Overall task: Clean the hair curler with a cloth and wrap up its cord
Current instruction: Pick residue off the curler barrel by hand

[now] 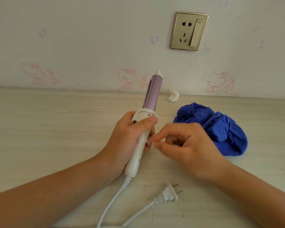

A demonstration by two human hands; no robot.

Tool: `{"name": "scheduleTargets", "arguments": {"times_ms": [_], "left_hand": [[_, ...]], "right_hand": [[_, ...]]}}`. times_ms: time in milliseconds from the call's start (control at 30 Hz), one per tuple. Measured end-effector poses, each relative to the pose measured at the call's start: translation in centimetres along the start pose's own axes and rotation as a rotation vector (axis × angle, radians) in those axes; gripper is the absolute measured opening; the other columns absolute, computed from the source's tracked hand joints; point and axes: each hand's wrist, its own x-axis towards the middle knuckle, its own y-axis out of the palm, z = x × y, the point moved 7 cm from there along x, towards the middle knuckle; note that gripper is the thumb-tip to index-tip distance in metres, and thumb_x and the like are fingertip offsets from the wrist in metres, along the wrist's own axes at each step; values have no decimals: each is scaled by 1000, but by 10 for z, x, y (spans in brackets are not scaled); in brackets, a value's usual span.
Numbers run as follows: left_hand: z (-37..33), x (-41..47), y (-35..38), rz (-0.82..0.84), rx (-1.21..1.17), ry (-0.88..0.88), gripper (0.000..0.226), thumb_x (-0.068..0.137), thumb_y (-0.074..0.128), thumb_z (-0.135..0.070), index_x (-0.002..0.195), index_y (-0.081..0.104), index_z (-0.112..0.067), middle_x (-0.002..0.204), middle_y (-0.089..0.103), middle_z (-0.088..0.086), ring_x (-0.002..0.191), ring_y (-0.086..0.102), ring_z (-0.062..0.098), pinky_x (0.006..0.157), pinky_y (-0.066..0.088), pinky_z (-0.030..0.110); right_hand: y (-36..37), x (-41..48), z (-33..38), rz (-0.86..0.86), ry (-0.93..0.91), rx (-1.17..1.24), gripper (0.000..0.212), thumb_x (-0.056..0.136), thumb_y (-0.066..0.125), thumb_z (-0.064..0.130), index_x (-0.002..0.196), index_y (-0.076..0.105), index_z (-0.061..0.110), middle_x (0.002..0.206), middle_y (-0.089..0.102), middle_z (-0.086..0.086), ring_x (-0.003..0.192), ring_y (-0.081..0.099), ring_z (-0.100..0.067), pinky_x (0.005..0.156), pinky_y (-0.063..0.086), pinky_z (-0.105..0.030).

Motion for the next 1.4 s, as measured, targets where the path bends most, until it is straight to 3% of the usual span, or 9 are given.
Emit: {"name": "scheduleTargets", "arguments": {"times_ms": [100, 267, 433, 600, 767, 967, 1100, 1333, 1400], "left_hand": [[1, 0, -1, -4, -13, -1, 35, 73, 83, -36, 98, 69, -17, 77, 69, 6, 58, 62, 17, 52, 53, 28], [-2, -1, 0, -27, 14, 11, 25, 82, 78, -33, 97, 70, -15, 73, 69, 3, 53, 61, 16, 49, 52, 28], [-4, -4, -1, -64, 17, 14, 18, 78, 79, -36, 85, 73, -21, 67, 63, 6, 51, 59, 16, 45, 48, 27], [-7, -4, 0, -62, 99, 54, 18, 82, 72, -41, 81, 74, -24, 63, 60, -3, 54, 58, 12, 49, 49, 23], [-11, -4, 4, -47, 69, 74, 19, 78, 71, -46, 83, 74, -29, 66, 55, 6, 46, 54, 14, 42, 44, 24], [-3, -2, 5, 5, 8, -23, 45, 72, 75, -49, 101, 58, -18, 68, 61, 5, 42, 52, 18, 40, 42, 26], [-3, -3, 3, -17, 40, -25, 28, 78, 73, -42, 91, 62, -20, 71, 62, 6, 45, 53, 21, 41, 44, 27], [-5, -4, 7, 9, 128, -12, 36, 90, 59, -47, 100, 69, -14, 71, 66, 2, 52, 58, 19, 45, 48, 30], [-5, -4, 9, 23, 114, -4, 32, 91, 58, -47, 99, 69, -18, 78, 69, 3, 53, 56, 21, 45, 47, 30]], "right_hand": [[19, -5, 4, 134, -13, 10, 13, 91, 73, 4, 88, 78, 16, 47, 46, 12, 44, 35, -3, 52, 35, -14], [-4, 0, 4, -76, -17, -48, 16, 90, 74, 1, 87, 79, 16, 46, 44, 4, 45, 34, -6, 50, 35, -19], [31, -10, 7, 260, 20, 20, 16, 90, 72, 3, 87, 78, 18, 47, 43, 10, 44, 33, -7, 50, 41, -29], [2, -1, 4, -23, -11, -12, 12, 90, 73, 7, 86, 78, 17, 46, 41, 8, 45, 31, -6, 50, 33, -20], [27, -9, 7, 205, -8, 71, 11, 88, 71, 9, 88, 79, 18, 48, 43, 7, 45, 33, -7, 51, 35, -21], [-9, 1, 3, -85, -19, 8, 15, 89, 74, 6, 86, 79, 20, 46, 47, 7, 44, 34, -7, 49, 34, -17], [10, -3, 6, 130, -18, 71, 18, 92, 72, 4, 88, 80, 20, 47, 47, 3, 44, 32, -7, 51, 33, -15], [-5, 1, 6, -86, -37, 16, 9, 87, 73, 11, 85, 79, 17, 46, 45, 6, 44, 34, -11, 53, 36, -14], [3, -2, 9, 9, -56, 34, 13, 87, 73, 4, 86, 80, 15, 46, 45, 7, 43, 33, -8, 57, 38, -6]]}}
